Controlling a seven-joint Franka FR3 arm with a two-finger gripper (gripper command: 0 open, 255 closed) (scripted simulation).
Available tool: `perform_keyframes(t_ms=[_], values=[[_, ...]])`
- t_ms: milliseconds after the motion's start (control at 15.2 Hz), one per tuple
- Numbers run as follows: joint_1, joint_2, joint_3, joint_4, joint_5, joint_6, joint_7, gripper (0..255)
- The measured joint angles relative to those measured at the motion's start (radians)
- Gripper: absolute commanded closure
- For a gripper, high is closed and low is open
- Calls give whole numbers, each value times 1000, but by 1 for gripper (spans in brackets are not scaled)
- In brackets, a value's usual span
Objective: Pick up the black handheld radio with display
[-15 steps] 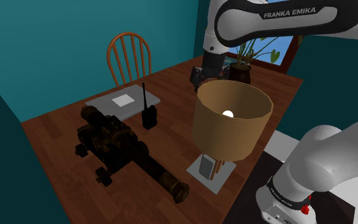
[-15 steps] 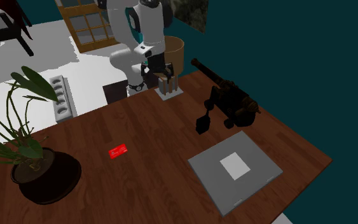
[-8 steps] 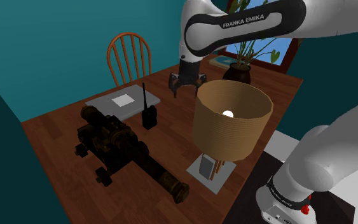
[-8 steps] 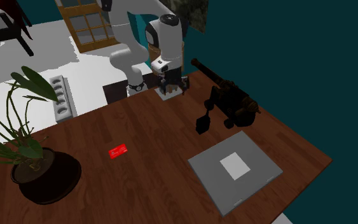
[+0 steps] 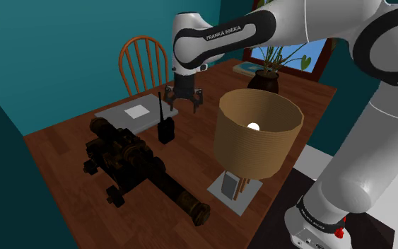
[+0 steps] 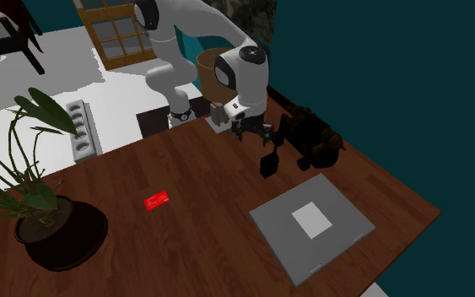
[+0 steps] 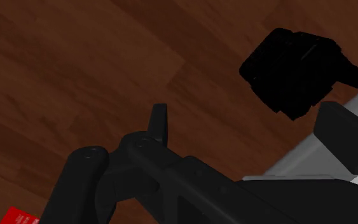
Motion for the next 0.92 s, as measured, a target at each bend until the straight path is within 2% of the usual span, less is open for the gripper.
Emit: perform_keyframes(t_ms=[396,924], values=[[24,219,-3,209,-15,1,145,0],[33,278,-6,182,-22,86,161,0]])
